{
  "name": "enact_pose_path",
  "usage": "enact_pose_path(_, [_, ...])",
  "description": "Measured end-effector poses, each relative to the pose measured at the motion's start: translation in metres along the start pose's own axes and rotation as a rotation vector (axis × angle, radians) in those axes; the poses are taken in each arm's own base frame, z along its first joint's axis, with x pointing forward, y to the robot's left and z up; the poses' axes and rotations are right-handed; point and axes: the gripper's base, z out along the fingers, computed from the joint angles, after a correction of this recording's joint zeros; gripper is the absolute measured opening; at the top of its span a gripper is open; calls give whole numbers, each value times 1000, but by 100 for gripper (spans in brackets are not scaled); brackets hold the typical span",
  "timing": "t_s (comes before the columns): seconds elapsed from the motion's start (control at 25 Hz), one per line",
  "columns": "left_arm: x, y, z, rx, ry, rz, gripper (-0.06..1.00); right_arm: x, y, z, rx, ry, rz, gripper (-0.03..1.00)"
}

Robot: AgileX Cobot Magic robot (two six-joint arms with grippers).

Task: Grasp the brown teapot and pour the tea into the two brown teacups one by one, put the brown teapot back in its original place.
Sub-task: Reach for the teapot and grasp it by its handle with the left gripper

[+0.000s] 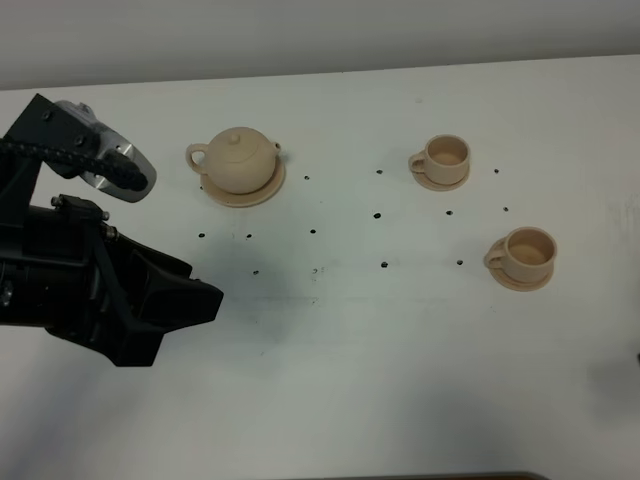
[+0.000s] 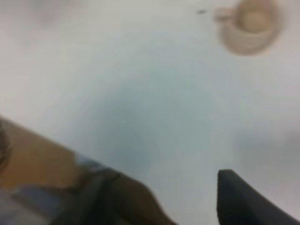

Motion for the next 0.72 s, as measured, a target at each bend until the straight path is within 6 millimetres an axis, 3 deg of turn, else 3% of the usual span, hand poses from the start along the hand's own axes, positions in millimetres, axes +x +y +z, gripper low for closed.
enact_pose_path(0.16, [-2, 1, 0, -9, -17, 0, 43, 16, 0, -20, 94, -89, 32, 48])
enact_pose_path(0.28, [-2, 1, 0, -13, -24, 0, 43, 31, 1, -24, 109, -135, 41, 48])
enact_pose_path(0.44, [-2, 1, 0, -15, -25, 0, 43, 50, -1, -19, 147, -169, 33, 48])
enact_pose_path(0.72, [-2, 1, 0, -15, -25, 0, 43, 65, -6, -8, 186, -186, 24, 48])
